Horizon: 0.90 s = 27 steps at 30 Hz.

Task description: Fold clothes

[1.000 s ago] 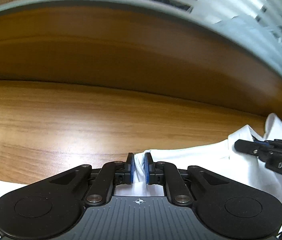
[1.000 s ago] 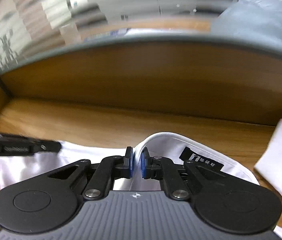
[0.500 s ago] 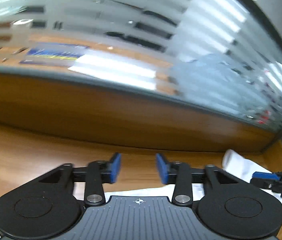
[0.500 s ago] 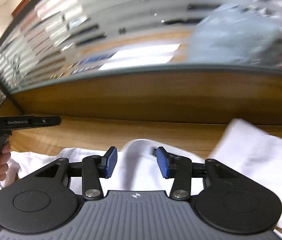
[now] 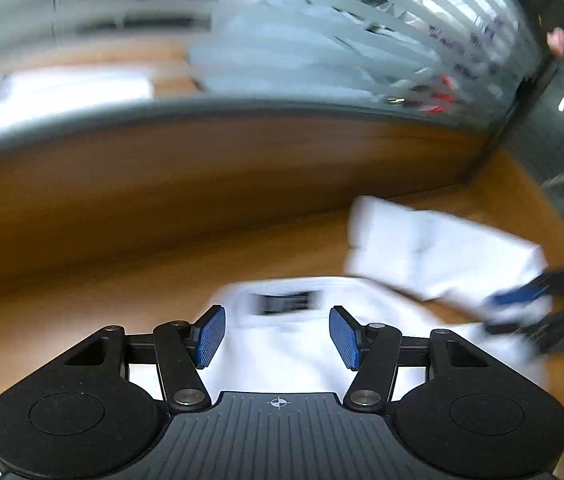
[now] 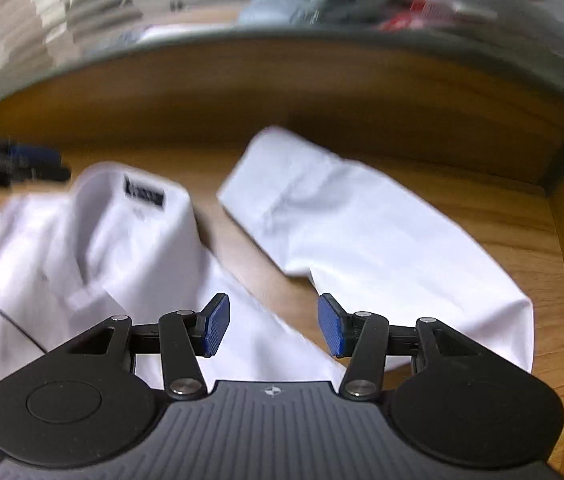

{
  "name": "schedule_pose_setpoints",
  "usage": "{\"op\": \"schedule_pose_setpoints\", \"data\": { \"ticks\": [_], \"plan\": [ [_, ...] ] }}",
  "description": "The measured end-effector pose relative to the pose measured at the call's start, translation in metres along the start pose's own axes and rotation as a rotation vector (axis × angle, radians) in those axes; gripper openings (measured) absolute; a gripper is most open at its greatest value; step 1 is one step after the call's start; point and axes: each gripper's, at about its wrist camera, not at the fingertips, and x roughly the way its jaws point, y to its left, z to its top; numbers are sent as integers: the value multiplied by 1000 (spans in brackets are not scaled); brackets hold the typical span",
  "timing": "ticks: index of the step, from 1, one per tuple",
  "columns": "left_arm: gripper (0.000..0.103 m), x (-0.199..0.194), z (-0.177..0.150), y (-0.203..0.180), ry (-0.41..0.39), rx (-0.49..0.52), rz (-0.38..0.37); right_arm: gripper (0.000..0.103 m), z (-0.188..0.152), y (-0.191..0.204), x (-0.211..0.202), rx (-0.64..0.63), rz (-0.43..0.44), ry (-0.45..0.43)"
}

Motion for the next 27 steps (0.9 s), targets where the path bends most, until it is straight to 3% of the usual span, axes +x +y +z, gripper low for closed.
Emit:
{"op": "schedule_pose_setpoints", "data": {
  "ticks": [2,6,10,13,16,18,21,22,23,24,27],
  "plan": [
    [64,13,3,-8,39,-89,-89,55,-7,0,9,-37,-7,28],
    [66,39,5,-23,110,-184,-154,55,-17,0,18,-73,-40,57],
    [66,63,9,-28,195,-247,-156,56,-8,-3,5,-73,-53,-13],
    [66,83,13,-37,234,-235,-120,64,7,-15,-4,-73,-113,-97],
    [63,98,14,-48,256,-221,-97,66,24,-31,7,-91,-175,-106],
    [45,105,13,-55,268,-205,-79,69,32,-40,21,-102,-189,-73],
    [26,101,10,-58,256,-182,-28,69,40,-53,43,-108,-189,-5],
    [23,98,9,-57,242,-189,-30,57,39,-59,46,-92,-185,11],
    [18,93,8,-54,226,-199,-33,21,38,-64,45,-75,-187,21],
    [16,90,7,-51,214,-212,-39,1,36,-69,43,-53,-186,26],
    [13,81,5,-40,179,-255,-51,0,22,-81,24,20,-199,4]
  ]
}}
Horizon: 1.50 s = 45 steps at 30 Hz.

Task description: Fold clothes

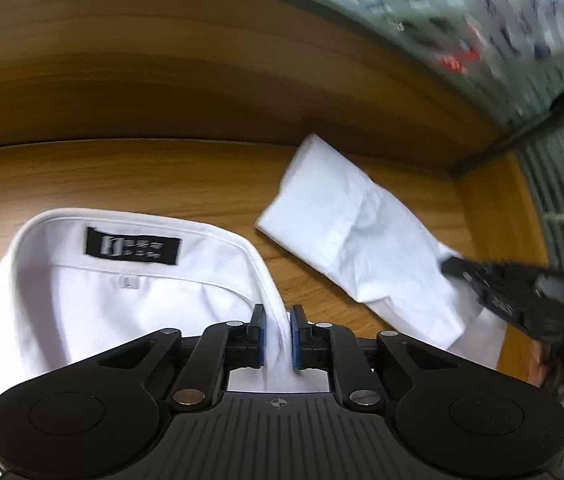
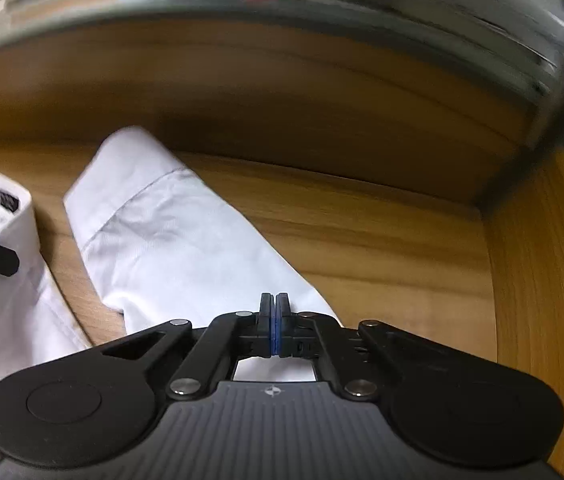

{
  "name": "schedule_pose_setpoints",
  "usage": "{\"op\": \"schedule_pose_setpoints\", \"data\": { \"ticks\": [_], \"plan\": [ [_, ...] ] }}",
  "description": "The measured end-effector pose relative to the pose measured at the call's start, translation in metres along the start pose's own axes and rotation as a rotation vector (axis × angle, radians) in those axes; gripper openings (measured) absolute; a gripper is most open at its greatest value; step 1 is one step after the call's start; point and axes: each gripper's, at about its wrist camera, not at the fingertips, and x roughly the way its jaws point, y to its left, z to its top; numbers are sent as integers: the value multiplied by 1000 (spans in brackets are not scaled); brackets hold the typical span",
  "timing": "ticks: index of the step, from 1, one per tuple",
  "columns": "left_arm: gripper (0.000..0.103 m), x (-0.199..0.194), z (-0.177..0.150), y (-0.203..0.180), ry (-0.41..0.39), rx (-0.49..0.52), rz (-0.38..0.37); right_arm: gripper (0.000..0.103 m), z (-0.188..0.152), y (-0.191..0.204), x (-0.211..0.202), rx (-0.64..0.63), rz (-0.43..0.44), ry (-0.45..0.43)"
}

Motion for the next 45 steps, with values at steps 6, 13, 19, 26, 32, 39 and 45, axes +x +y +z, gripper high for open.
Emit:
{"op": "schedule_pose_setpoints", "data": {
  "ticks": [6,13,19,26,32,39,45],
  "plan": [
    [32,-29,-7,18,-53,-13,-31,0,-41,-21,-46,103,-75,-25],
    [56,-106,-40,47,-196,82,66,42,-84,8,-81,148,31,-53],
    [66,-151,-76,81,-257,126,252,71,-93,59,-84,149,164,-30],
    [76,-174,-126,128,-286,137,539,87,-89,134,-70,-26,177,-29],
    [80,-195,-161,173,-306,-40,576,90,-101,143,-53,-75,-8,7],
    [86,-189,-165,181,-313,-88,445,93,-120,125,-46,-8,35,50],
    [64,-163,-167,172,-319,-40,557,96,-116,126,-34,7,68,83]
  ]
}}
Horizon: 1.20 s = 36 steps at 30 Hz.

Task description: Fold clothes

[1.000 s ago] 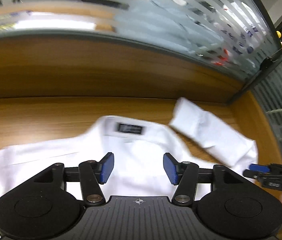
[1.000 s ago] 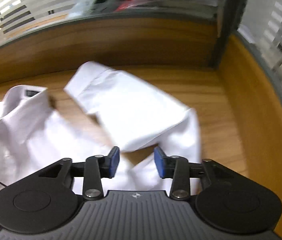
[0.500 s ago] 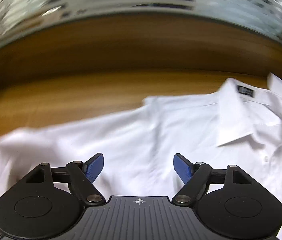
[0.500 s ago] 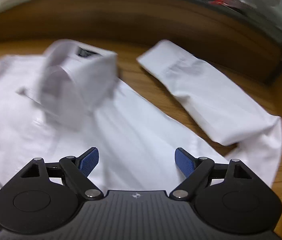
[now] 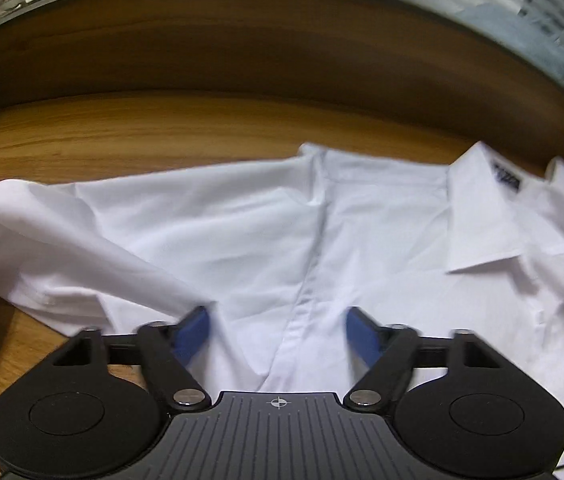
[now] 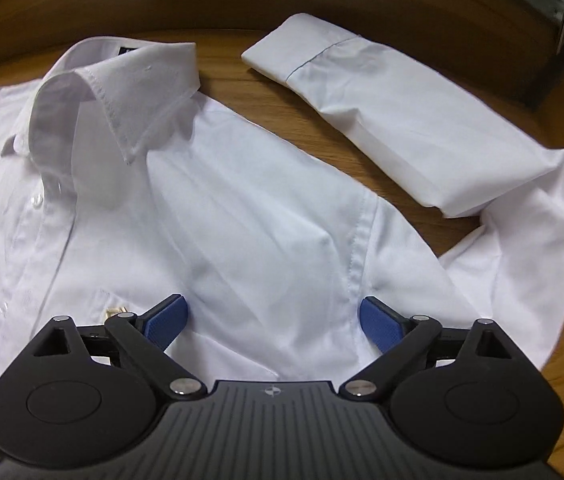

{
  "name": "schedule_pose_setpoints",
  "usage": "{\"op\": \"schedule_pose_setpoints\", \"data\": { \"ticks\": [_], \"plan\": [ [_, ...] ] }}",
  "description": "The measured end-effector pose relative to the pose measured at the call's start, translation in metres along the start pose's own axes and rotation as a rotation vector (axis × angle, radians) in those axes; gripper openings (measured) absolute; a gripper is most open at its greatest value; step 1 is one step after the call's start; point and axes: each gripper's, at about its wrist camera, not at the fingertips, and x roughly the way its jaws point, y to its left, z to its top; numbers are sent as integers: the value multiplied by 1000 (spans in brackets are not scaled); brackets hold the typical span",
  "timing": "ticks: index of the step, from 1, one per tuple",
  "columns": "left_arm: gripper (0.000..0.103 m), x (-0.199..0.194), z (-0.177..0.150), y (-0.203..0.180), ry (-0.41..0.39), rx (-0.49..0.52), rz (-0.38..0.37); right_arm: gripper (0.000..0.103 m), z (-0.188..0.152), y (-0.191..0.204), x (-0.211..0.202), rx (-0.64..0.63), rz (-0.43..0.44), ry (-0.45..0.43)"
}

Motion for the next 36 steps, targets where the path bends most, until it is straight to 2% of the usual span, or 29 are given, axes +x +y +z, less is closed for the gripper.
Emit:
{"op": "schedule_pose_setpoints", "data": {
  "ticks": [3,7,12,19,25,27,31,34,36],
  "plan": [
    [56,2,-7,-4,-14,53,56,97,6,2,2,25,-1,31],
    [56,-2,-8,-2,-13,15,89,97,15,15,6,27,3,78],
    [56,-9,-10,18,-9,20,112,97,17,50,7,10,13,76],
    [57,-18,-4,92,14,-24,210,97,20,114,4,-16,111,63],
    [60,-27,-2,139,41,-59,264,97,26,165,6,-111,123,37],
    [65,-29,-2,146,47,-76,270,97,28,175,6,-140,119,28],
    [65,-27,-3,147,54,-91,247,96,33,176,6,-154,120,17],
    [66,-49,0,154,-15,-113,166,91,41,163,-1,-138,127,2],
    [75,-66,7,147,-70,-128,111,91,48,151,-10,-135,118,-13]
  ]
}}
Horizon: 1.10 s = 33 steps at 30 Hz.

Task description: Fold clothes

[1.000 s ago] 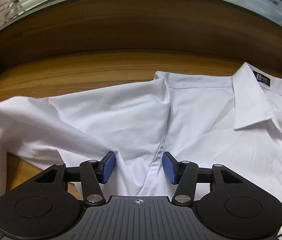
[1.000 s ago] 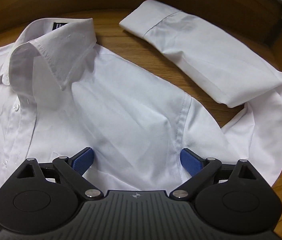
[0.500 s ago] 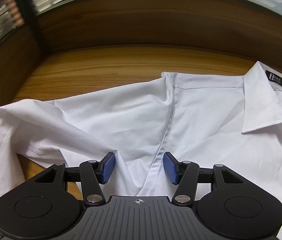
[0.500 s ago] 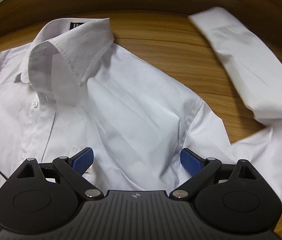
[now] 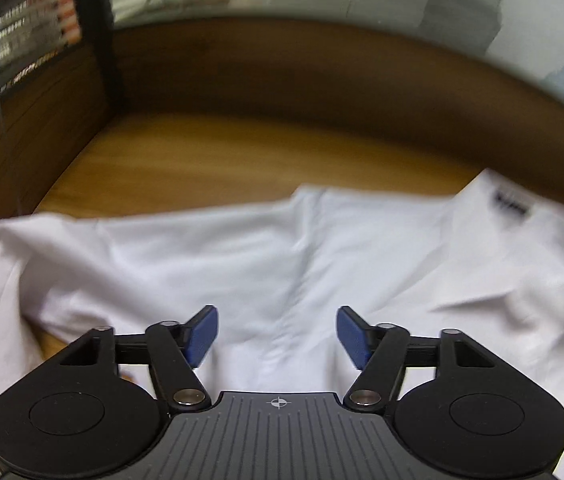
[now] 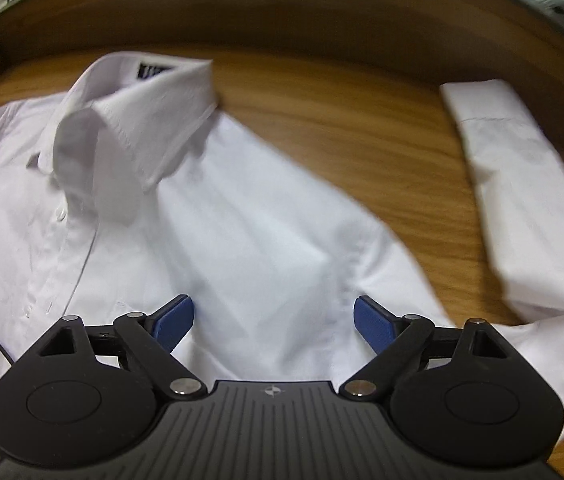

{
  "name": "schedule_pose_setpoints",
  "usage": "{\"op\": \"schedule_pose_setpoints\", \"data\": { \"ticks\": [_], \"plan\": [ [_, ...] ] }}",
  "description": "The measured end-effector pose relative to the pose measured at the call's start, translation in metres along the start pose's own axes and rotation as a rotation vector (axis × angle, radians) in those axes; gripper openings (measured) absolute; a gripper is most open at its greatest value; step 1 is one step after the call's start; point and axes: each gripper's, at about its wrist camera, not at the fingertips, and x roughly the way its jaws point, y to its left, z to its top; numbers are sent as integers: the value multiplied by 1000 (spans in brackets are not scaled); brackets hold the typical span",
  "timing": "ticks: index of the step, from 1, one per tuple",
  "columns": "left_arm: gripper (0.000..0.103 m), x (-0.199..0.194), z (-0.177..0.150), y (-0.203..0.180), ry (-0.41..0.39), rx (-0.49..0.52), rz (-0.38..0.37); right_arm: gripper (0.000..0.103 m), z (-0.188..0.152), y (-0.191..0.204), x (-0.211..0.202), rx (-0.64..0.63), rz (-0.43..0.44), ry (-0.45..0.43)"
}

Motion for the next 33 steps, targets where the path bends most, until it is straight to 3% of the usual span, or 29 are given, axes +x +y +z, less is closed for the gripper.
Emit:
{"op": "schedule_pose_setpoints", "data": {
  "ticks": [5,10,13,17,22,27,30,32,33],
  "plan": [
    [81,-8,20,-31,-28,-7,-102,91,16,-40,-45,9,-25,-54],
    [90,8,36,-77,15,-37,-229,94,37,-105,-62,94,-87,-66],
    [91,21,42,-106,56,-56,-277,95,50,-143,-54,153,-119,-53],
    [94,33,51,-140,76,-43,-347,95,72,-185,-28,220,-96,-51],
    [95,32,58,-171,90,-31,-385,95,98,-210,15,183,-113,-33],
    [96,29,52,-178,109,7,-390,92,114,-226,45,178,-85,-10],
    [96,25,46,-175,117,4,-380,69,116,-230,52,180,-67,0],
    [96,22,43,-173,129,-2,-365,26,114,-234,53,201,-56,4],
    [96,21,42,-172,135,-6,-357,18,111,-236,52,217,-65,-1]
  ]
}}
